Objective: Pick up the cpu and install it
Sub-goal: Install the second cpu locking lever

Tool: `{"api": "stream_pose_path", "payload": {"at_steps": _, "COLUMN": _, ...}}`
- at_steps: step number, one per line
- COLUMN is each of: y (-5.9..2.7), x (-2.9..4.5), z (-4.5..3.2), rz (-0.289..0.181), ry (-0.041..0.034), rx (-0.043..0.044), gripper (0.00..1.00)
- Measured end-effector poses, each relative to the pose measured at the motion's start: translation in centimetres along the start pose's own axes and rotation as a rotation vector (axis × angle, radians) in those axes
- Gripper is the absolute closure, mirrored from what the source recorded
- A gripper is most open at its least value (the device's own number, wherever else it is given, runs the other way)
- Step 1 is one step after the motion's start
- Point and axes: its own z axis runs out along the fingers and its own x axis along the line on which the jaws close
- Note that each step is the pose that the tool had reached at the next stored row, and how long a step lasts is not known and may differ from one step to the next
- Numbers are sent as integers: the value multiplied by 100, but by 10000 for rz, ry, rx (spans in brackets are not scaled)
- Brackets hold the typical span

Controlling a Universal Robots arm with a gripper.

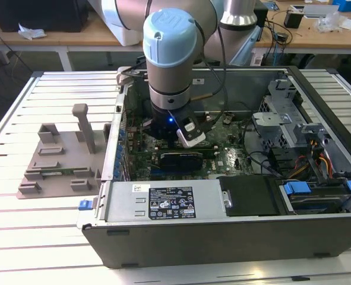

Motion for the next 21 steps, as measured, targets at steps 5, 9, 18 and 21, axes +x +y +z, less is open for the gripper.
{"api": "stream_pose_path", "payload": {"at_steps": 5, "y": -40, "x": 10, "z": -39, "rz": -9, "ry": -51, "rx": -6, "gripper": 89}}
{"api": "stream_pose_path", "payload": {"at_steps": 9, "y": -10, "x": -8, "z": -101, "rz": -10, "ry": -50, "rx": -6, "gripper": 89}}
{"api": "stream_pose_path", "payload": {"at_steps": 18, "y": 160, "x": -243, "z": -93, "rz": -21, "ry": -34, "rx": 485, "gripper": 89}}
{"api": "stream_pose_path", "payload": {"at_steps": 21, "y": 267, "x": -376, "z": -65, "rz": -24, "ry": 11, "rx": 931, "gripper": 89}}
